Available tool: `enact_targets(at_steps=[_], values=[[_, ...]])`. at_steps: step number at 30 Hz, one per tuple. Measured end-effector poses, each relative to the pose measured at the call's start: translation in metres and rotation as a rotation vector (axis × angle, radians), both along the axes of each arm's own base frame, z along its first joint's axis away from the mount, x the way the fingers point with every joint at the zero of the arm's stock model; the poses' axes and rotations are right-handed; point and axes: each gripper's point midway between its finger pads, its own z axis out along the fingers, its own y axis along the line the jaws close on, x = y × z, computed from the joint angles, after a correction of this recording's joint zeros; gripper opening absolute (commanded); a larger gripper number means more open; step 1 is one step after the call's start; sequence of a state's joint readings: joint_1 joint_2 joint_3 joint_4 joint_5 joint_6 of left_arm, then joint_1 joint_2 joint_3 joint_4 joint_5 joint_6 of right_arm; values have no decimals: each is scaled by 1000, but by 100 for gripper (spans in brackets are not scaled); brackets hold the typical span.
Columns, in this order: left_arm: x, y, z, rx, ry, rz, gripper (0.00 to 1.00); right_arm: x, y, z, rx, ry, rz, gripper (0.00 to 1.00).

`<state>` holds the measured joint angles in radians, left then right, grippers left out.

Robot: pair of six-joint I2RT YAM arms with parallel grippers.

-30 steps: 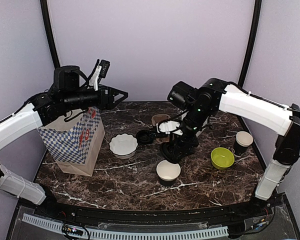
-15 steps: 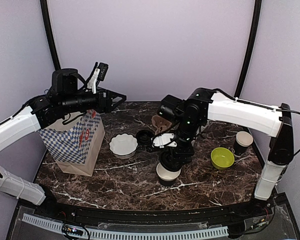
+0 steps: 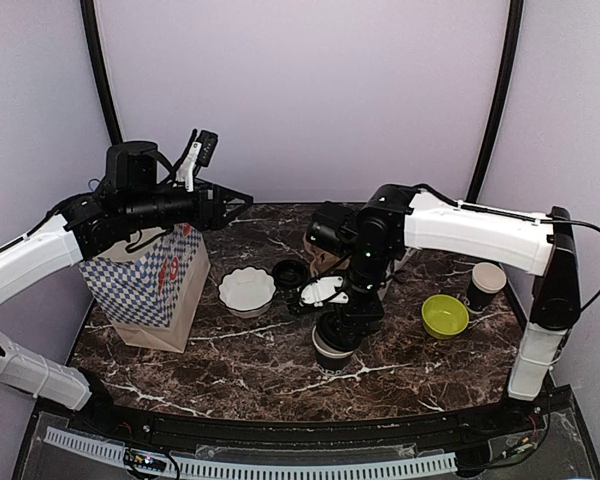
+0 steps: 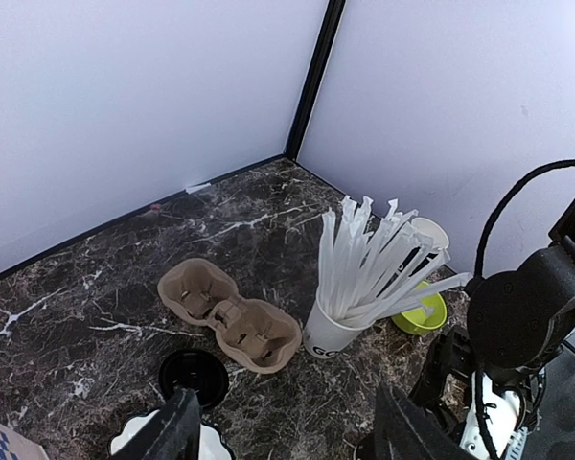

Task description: Pack the takeout coffee

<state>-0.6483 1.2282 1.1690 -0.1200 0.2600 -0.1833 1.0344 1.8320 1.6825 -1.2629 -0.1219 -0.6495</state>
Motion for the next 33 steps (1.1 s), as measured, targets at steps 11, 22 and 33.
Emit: enact_targets(at_steps=[11, 22, 33], values=[[0, 0, -7, 8, 12, 0, 64, -5, 3, -6, -19, 2, 14, 69], [0, 0, -13, 5, 23, 0, 68, -7, 8, -14, -48, -14, 0, 99], [2, -5, -24, 15, 81, -5, 67, -8, 12, 6, 3, -36, 1, 99]])
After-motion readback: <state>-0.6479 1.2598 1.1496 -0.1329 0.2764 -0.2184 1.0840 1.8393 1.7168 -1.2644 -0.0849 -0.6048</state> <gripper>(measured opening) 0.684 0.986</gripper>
